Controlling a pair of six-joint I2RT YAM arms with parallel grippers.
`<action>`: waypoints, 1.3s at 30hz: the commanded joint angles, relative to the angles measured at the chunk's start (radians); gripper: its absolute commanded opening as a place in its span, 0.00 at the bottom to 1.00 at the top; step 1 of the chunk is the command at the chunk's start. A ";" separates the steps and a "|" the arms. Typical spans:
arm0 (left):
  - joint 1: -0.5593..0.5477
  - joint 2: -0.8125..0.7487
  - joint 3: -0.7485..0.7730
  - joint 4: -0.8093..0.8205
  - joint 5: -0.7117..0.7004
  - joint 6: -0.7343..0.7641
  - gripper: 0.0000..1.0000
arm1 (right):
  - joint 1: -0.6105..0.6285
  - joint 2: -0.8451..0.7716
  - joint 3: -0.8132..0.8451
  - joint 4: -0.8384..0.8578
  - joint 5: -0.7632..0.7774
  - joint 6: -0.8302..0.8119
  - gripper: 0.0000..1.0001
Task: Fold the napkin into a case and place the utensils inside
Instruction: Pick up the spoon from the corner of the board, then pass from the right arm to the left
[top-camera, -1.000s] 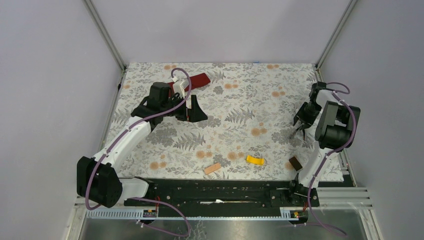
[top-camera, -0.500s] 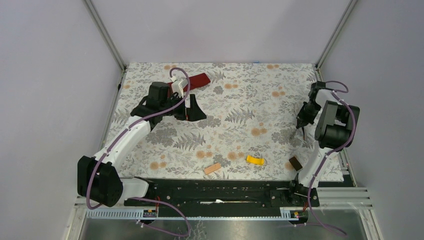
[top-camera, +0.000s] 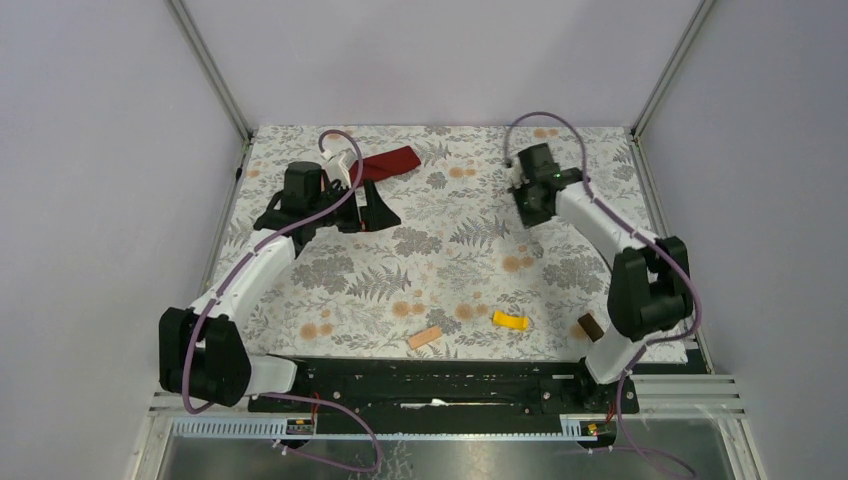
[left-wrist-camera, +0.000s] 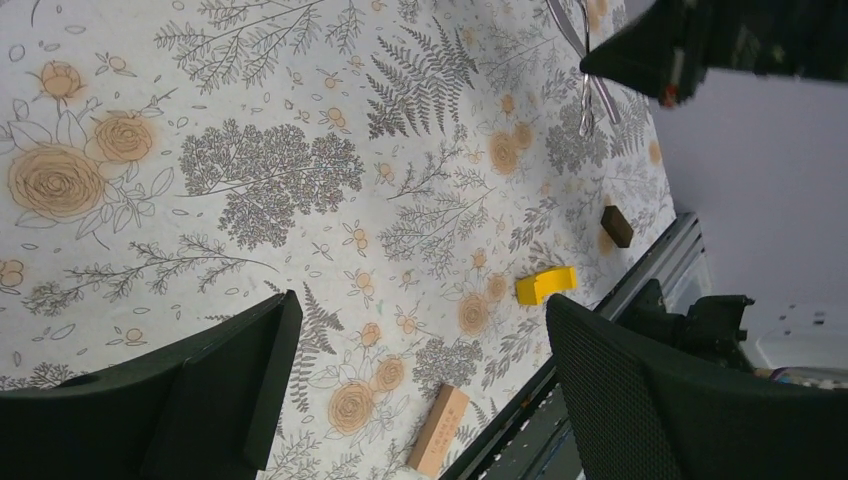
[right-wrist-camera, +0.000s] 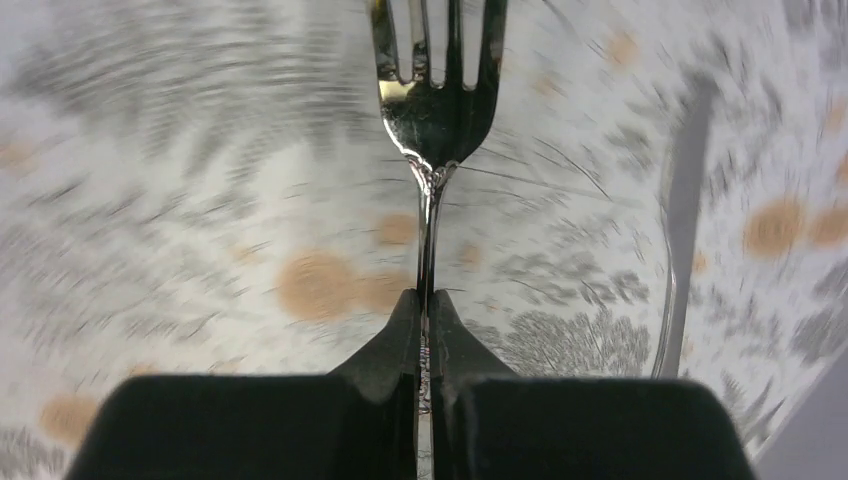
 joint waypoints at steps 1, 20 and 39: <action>0.044 0.018 -0.001 0.059 0.102 -0.089 0.98 | 0.231 -0.147 -0.076 0.043 0.012 -0.347 0.00; 0.027 -0.086 -0.060 -0.282 0.317 -0.035 0.82 | 0.658 -0.209 -0.119 0.015 -0.236 -0.677 0.00; -0.182 0.016 -0.006 -0.244 0.109 -0.110 0.60 | 0.714 -0.215 -0.087 -0.012 -0.211 -0.662 0.00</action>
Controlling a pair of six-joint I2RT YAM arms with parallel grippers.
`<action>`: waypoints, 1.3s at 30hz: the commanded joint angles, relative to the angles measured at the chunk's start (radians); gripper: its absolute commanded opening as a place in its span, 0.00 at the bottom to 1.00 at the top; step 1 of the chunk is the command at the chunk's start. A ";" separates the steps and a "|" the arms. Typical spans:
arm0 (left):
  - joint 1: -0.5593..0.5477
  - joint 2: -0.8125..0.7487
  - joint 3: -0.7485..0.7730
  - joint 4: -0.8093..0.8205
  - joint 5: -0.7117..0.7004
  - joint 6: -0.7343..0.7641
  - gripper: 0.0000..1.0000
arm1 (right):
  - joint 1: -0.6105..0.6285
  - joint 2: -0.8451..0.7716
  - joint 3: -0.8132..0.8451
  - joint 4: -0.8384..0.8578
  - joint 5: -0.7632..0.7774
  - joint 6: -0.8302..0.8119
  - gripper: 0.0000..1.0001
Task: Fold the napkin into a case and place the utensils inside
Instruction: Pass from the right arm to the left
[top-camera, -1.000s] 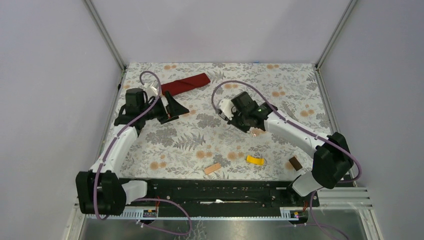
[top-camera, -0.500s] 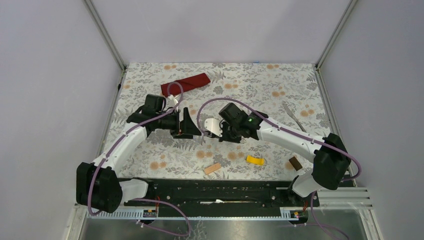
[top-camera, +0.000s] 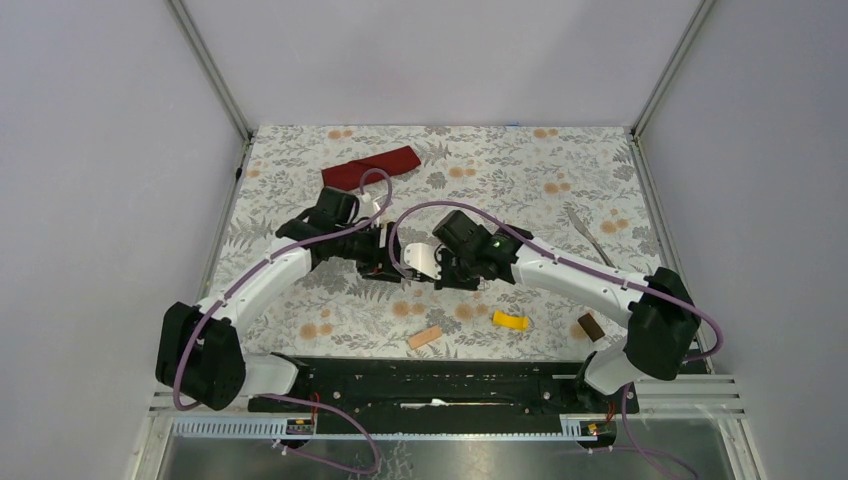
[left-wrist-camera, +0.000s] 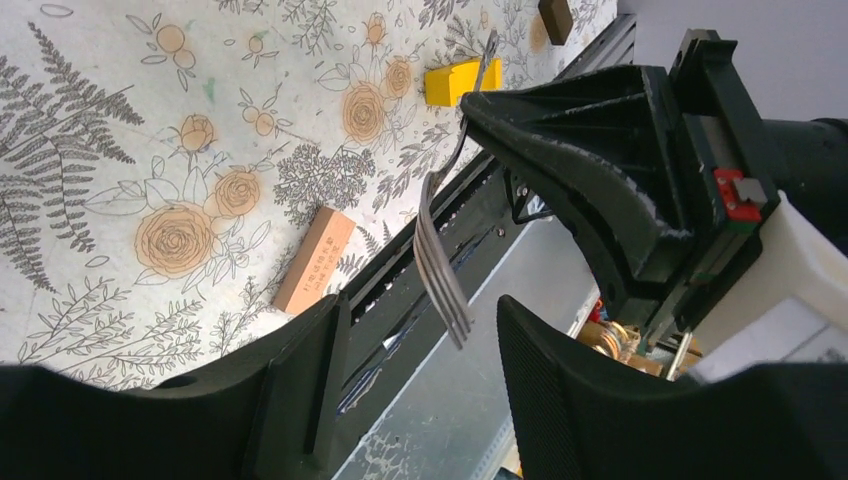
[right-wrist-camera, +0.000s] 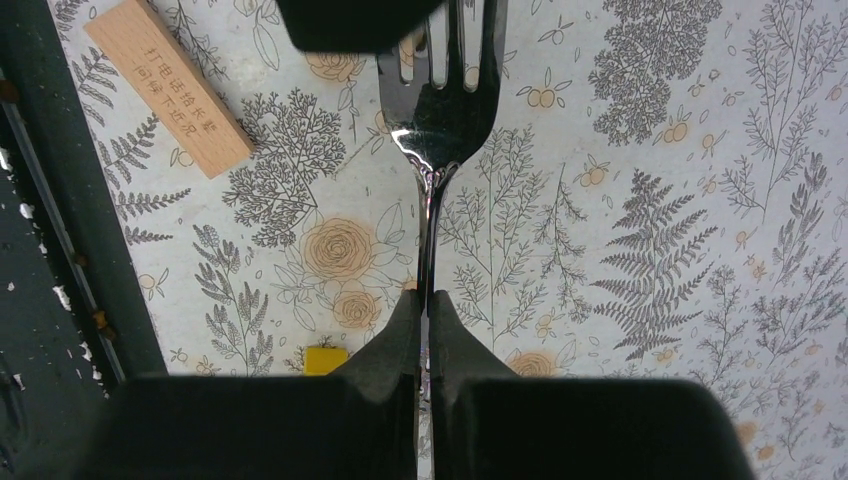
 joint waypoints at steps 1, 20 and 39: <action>-0.037 0.011 0.059 0.040 -0.089 -0.027 0.57 | 0.021 0.001 0.062 -0.025 0.007 -0.010 0.00; -0.142 0.085 0.172 -0.146 -0.449 0.017 0.00 | 0.065 0.043 0.102 -0.033 0.163 0.034 0.13; 0.522 0.374 0.568 -0.248 -0.399 0.375 0.00 | 0.002 -0.254 -0.379 0.690 0.308 0.607 1.00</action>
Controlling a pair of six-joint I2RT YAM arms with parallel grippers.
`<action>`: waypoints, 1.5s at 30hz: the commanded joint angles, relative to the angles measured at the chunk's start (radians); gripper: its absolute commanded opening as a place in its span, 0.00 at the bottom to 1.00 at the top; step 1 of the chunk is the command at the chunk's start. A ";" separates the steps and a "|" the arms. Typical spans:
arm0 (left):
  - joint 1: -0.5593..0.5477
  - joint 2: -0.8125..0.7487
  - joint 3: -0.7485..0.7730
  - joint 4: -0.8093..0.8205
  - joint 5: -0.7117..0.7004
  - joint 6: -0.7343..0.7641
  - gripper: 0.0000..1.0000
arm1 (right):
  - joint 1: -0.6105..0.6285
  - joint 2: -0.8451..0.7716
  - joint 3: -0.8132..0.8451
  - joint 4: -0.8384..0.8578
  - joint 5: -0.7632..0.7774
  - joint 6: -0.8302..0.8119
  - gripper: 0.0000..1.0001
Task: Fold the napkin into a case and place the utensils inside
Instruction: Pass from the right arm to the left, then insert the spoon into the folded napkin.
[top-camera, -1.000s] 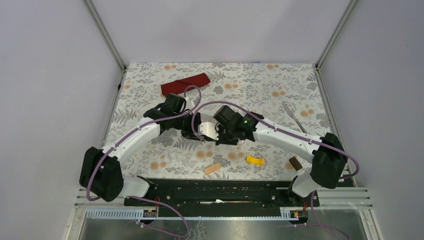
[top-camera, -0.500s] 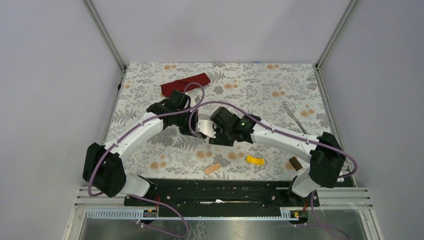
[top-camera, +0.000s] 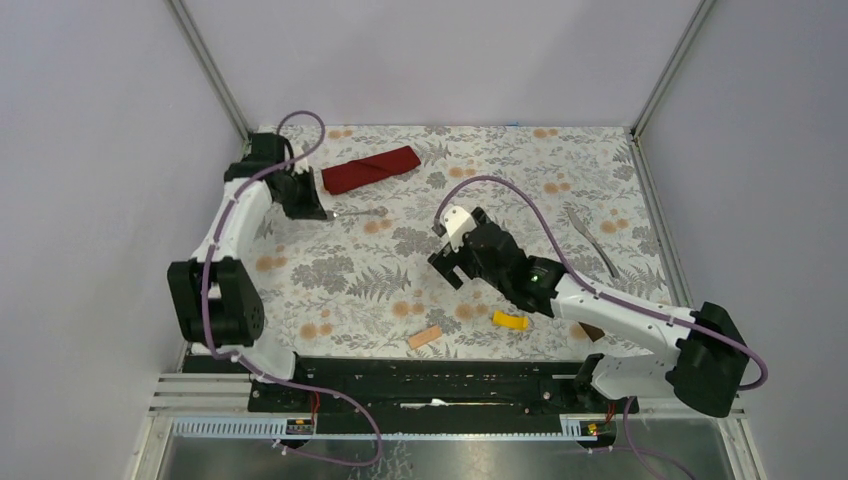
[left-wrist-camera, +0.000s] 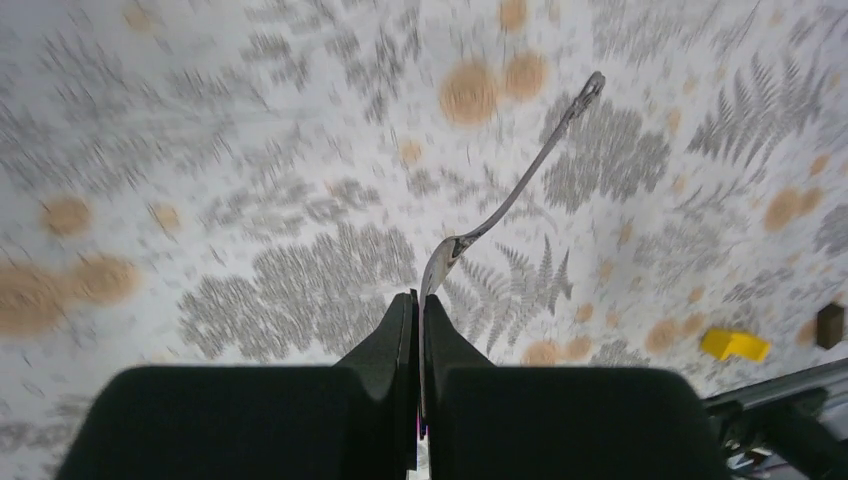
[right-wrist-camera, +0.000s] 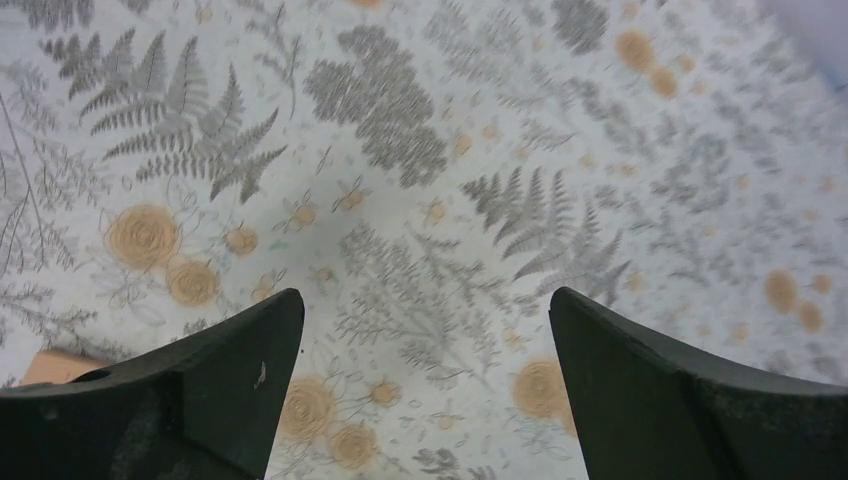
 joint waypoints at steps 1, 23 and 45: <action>0.151 0.175 0.216 0.001 0.155 0.092 0.00 | -0.009 0.036 -0.110 0.143 -0.100 0.158 1.00; 0.334 0.613 0.465 0.139 0.460 -0.055 0.00 | -0.050 -0.084 -0.288 0.287 -0.205 0.268 1.00; 0.281 0.734 0.578 0.203 0.424 -0.191 0.00 | -0.056 -0.052 -0.286 0.304 -0.223 0.266 1.00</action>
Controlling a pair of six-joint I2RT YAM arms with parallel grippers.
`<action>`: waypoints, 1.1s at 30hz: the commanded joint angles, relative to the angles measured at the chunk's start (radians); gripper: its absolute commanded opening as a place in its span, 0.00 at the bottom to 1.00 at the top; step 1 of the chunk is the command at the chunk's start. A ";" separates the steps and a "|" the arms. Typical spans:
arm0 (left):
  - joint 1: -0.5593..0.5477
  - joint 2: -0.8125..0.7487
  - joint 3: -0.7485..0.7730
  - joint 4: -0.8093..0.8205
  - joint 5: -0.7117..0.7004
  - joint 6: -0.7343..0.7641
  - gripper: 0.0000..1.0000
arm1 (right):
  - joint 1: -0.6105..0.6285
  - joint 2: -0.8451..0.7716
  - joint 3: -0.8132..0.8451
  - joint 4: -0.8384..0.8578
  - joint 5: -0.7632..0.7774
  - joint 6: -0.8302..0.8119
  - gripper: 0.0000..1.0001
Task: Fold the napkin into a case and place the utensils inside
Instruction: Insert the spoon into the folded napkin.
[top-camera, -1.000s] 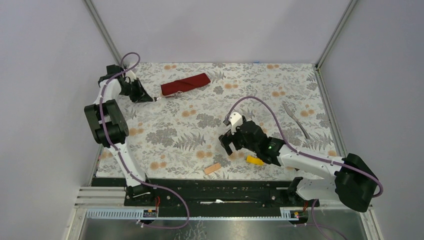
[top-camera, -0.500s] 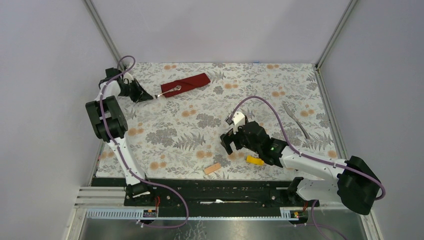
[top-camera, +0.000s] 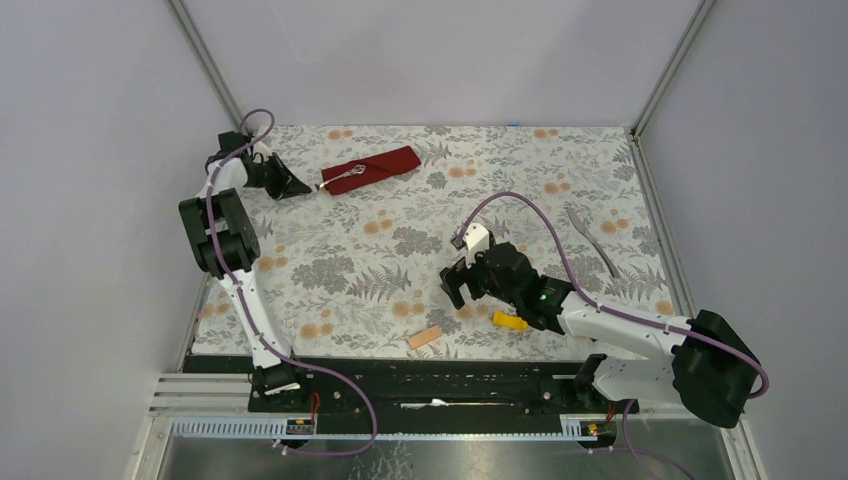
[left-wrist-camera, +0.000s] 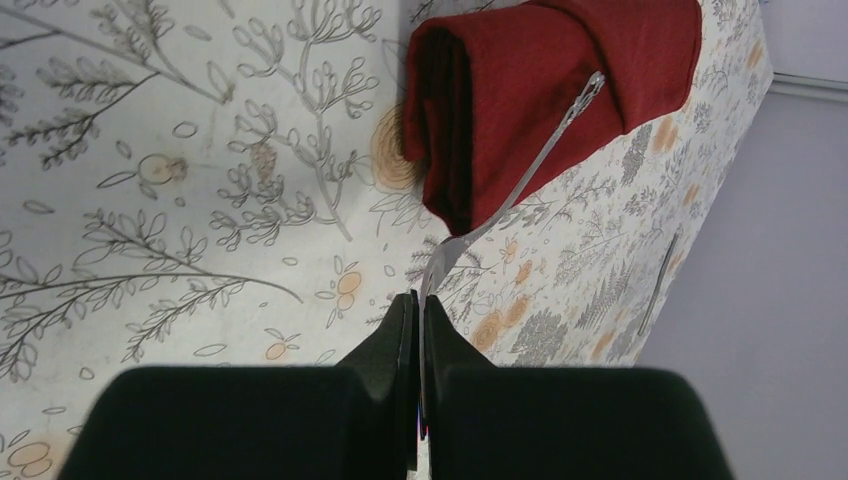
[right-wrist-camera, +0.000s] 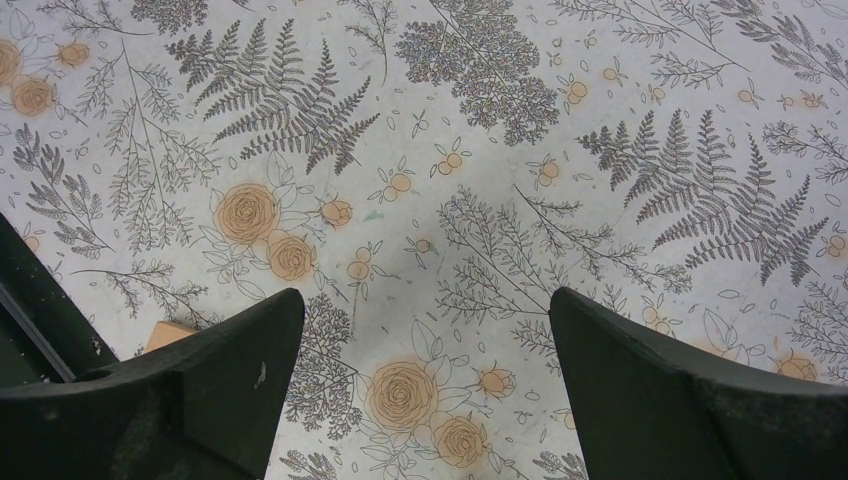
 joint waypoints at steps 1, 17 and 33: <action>-0.039 0.021 0.084 0.037 -0.024 -0.031 0.00 | -0.012 0.007 0.004 0.054 -0.018 0.008 1.00; -0.073 0.050 0.146 -0.061 -0.091 -0.016 0.00 | -0.012 -0.005 0.000 0.053 -0.018 0.007 1.00; -0.080 0.103 0.236 -0.107 -0.107 -0.096 0.00 | -0.014 0.004 0.003 0.056 -0.020 0.004 1.00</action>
